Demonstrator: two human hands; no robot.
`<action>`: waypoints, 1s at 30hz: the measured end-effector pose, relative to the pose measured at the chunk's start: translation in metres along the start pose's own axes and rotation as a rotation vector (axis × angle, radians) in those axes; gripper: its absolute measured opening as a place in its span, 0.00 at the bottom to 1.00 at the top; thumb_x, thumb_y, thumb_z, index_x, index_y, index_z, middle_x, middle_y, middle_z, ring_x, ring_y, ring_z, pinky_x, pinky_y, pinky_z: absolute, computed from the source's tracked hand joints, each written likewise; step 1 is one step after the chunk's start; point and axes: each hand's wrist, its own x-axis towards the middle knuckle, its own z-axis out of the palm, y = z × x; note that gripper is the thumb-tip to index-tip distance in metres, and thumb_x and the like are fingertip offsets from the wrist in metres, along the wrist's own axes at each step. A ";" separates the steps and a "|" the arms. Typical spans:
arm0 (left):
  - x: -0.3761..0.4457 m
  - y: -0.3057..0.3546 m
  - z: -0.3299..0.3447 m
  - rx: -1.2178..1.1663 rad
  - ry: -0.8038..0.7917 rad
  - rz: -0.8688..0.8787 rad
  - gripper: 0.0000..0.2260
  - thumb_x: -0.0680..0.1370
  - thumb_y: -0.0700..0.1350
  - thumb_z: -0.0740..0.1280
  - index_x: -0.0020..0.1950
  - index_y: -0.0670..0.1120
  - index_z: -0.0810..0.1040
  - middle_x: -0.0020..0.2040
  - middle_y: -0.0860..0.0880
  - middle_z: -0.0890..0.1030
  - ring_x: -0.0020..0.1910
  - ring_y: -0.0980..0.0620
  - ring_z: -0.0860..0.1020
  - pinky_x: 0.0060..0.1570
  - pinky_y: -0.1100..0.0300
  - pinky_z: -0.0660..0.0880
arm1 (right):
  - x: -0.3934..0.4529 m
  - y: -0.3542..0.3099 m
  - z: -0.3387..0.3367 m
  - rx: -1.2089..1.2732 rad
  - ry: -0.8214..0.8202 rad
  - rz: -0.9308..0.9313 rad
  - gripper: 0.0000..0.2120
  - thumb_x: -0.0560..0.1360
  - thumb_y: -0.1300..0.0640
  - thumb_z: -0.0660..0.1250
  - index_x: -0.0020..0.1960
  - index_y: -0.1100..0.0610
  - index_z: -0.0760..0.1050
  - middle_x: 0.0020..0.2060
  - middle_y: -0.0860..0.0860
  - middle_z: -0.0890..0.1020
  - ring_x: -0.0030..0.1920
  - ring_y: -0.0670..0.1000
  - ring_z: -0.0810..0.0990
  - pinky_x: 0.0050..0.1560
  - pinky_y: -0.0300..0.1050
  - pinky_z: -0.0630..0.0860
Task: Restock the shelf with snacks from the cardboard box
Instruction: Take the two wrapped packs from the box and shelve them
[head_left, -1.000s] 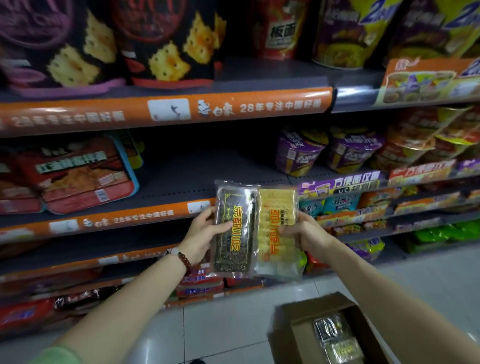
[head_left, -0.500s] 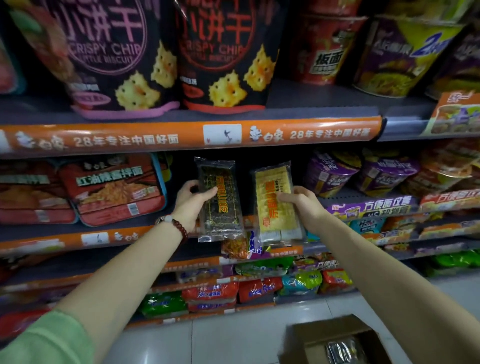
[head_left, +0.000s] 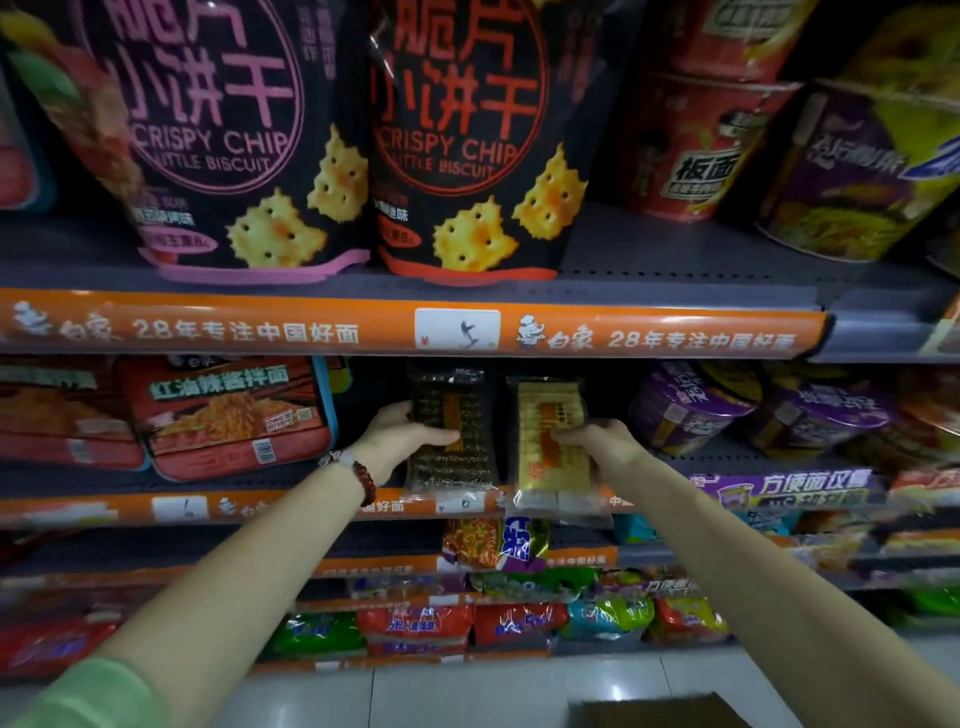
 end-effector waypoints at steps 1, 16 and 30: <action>-0.002 0.000 -0.001 -0.008 0.001 0.008 0.29 0.66 0.36 0.77 0.65 0.45 0.73 0.60 0.47 0.79 0.60 0.48 0.76 0.64 0.55 0.71 | 0.002 0.001 -0.003 -0.031 -0.037 -0.002 0.44 0.52 0.54 0.80 0.65 0.62 0.70 0.53 0.57 0.82 0.51 0.59 0.83 0.54 0.60 0.79; -0.032 -0.016 -0.002 0.355 0.103 0.184 0.41 0.67 0.50 0.77 0.75 0.44 0.61 0.68 0.44 0.73 0.66 0.47 0.73 0.66 0.52 0.71 | -0.044 0.010 0.003 -0.549 0.078 -0.324 0.33 0.65 0.46 0.77 0.65 0.56 0.70 0.56 0.51 0.81 0.58 0.53 0.79 0.58 0.45 0.75; -0.026 -0.016 0.002 0.242 0.023 0.278 0.39 0.67 0.40 0.77 0.74 0.47 0.63 0.70 0.48 0.72 0.63 0.55 0.71 0.64 0.57 0.69 | -0.043 0.013 0.009 -0.547 0.065 -0.438 0.40 0.63 0.52 0.80 0.70 0.55 0.67 0.57 0.51 0.81 0.57 0.52 0.79 0.57 0.43 0.75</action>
